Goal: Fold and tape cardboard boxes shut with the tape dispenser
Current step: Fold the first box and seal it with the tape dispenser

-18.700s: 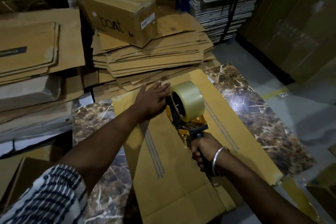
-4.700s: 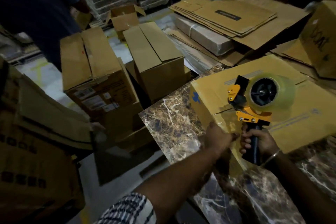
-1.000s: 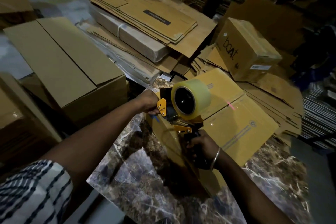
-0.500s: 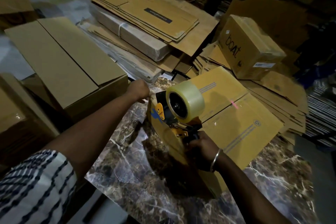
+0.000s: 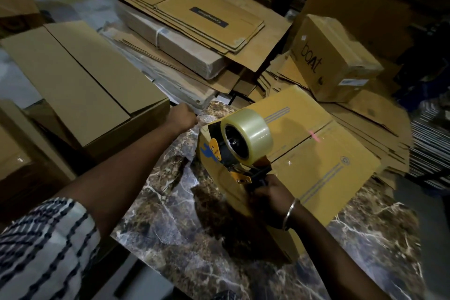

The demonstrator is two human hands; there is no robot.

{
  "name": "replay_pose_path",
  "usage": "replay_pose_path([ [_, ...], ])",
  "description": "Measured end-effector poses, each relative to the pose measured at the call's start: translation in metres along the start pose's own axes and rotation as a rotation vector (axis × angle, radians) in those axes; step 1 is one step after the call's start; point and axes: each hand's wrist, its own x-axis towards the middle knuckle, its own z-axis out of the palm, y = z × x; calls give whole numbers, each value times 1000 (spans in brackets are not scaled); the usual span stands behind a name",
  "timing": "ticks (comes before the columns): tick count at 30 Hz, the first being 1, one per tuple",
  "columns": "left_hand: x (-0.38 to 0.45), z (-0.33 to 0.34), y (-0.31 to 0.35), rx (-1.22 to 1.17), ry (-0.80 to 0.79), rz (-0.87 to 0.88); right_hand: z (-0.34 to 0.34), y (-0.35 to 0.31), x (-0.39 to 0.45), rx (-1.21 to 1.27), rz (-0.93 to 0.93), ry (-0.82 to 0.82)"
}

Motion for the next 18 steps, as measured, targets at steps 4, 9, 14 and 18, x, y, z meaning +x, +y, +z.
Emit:
replay_pose_path([
  [4, 0, 4, 0, -40, 10, 8, 1, -1, -4, -10, -15, -16],
  [9, -2, 13, -4, -43, -13, -29, -3, 0, -8, -42, -29, -28],
  [14, -2, 18, -4, -100, -13, -67, -6, -2, -3, -88, -18, -14],
  [18, -2, 25, -5, -220, -49, -149, -6, -1, -1, -75, -26, -19],
])
